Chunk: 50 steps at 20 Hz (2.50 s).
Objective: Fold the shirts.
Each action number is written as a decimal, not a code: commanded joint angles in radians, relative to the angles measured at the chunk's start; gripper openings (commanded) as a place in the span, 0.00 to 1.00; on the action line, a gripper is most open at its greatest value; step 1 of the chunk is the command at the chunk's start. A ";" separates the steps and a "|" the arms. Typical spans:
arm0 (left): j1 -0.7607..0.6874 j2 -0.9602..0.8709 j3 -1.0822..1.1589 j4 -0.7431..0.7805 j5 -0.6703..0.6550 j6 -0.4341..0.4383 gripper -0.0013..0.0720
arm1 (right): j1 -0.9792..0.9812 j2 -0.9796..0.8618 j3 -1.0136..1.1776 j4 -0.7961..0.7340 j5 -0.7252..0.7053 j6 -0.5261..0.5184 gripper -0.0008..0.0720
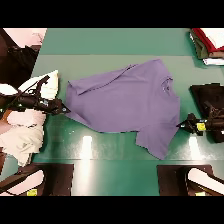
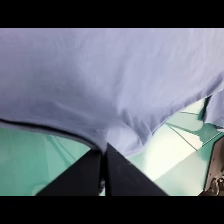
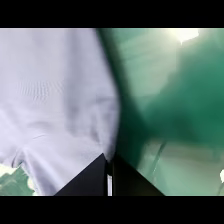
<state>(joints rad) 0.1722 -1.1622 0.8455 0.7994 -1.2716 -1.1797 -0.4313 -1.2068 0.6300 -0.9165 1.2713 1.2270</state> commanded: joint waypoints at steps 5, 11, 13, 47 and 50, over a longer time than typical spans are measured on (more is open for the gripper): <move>0.003 0.186 0.259 -0.019 0.166 -0.108 0.05 | 0.000 0.243 0.282 0.160 -0.029 -0.011 0.03; 0.003 0.325 0.893 -0.021 0.323 -0.122 0.05 | -0.001 0.360 0.887 0.312 -0.200 -0.012 0.03; 0.003 0.325 1.092 -0.021 0.327 -0.122 0.05 | -0.001 0.375 1.081 0.285 -0.235 -0.012 0.03; -0.029 -0.401 0.545 -0.338 0.497 0.119 0.05 | 0.356 -0.514 1.142 -0.156 -0.249 0.212 0.03; -0.057 -0.409 0.555 -0.305 0.549 0.161 0.05 | 0.389 -0.518 1.189 -0.326 -0.303 0.212 0.03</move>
<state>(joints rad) 0.1364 -1.5410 1.3815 0.5125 -0.8089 -1.0920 -0.0776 -1.6958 1.7718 -1.1126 1.0676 1.4380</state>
